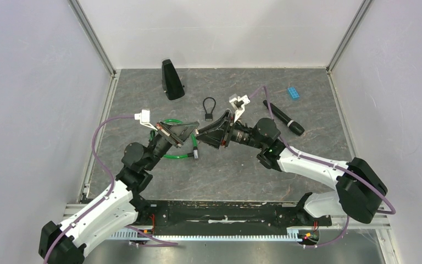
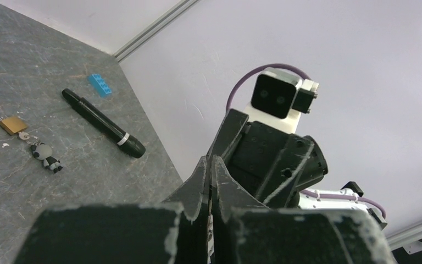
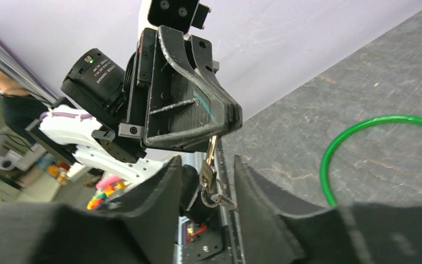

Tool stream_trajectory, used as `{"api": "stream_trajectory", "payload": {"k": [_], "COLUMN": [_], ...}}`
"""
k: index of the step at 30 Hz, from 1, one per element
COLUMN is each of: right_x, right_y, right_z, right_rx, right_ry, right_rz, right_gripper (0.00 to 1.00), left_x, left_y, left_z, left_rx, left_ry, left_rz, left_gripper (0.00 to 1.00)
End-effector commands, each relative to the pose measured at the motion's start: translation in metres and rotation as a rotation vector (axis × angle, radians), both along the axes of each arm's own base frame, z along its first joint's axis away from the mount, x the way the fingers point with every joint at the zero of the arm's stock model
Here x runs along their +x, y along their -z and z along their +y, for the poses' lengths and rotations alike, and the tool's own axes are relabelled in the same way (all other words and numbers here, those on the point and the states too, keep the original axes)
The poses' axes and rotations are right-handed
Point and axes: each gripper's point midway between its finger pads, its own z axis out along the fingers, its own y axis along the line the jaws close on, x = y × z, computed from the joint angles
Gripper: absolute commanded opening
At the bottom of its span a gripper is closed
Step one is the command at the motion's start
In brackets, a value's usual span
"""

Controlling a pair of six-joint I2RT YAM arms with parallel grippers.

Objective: Unlock with the key

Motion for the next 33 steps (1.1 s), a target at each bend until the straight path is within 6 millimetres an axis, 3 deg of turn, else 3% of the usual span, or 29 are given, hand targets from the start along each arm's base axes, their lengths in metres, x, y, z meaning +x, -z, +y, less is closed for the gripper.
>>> {"api": "stream_trajectory", "payload": {"k": [1,5,10,18,27,33], "right_x": [-0.008,-0.001,0.017,0.017,0.009,0.001], "right_y": [-0.034,-0.039,-0.029,-0.034,-0.034,-0.039], "right_z": [-0.001,-0.004,-0.019,-0.028,-0.025,-0.024], "right_rx": [0.001,-0.100,-0.242,-0.273,-0.254,-0.225], "right_ry": [-0.024,0.017,0.143,0.168,0.123,0.090], "right_rz": [-0.123,-0.180,-0.202,-0.245,-0.270,-0.294], "right_gripper": [0.49,0.57,0.51,0.49,0.37,0.37], "left_x": [-0.006,-0.008,-0.013,-0.025,-0.025,-0.021], "left_y": [-0.011,-0.020,-0.038,-0.069,-0.076,-0.076], "left_z": [0.004,0.004,0.006,0.008,0.006,0.004], "left_rx": [-0.037,-0.115,-0.204,-0.236,-0.245,-0.233], "left_ry": [-0.006,0.009,0.034,0.061,0.070,0.063], "left_rz": [-0.093,-0.121,-0.169,-0.266,-0.281,-0.281], "left_gripper": [0.02,0.02,0.02,0.02,0.02,0.02]}}
